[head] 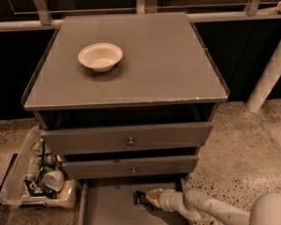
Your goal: Place rxbar blueberry into bottom drawer
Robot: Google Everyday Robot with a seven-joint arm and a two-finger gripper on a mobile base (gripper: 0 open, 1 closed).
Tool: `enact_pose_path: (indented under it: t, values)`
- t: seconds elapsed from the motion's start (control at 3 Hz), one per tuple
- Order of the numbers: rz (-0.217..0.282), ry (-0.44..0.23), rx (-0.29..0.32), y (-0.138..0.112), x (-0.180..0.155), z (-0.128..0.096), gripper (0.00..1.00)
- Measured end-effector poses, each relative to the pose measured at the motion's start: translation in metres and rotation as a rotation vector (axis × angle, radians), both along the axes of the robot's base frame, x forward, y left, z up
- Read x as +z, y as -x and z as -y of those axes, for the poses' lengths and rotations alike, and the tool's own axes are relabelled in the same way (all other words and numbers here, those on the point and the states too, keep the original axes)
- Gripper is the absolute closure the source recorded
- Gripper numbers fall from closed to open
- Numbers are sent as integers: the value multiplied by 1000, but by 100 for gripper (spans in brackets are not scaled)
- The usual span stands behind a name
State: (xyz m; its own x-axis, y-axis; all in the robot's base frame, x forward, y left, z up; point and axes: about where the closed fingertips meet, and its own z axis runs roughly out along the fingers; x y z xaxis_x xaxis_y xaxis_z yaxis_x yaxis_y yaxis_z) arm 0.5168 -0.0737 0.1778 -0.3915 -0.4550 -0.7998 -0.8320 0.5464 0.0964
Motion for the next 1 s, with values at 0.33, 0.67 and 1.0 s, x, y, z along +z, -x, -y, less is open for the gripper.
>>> enact_pose_path:
  t: [0.33,0.67,1.0]
  values:
    - [0,0,0,0,0,0,59]
    - [0,0,0,0,0,0,36]
    - [0,0,0,0,0,0,13]
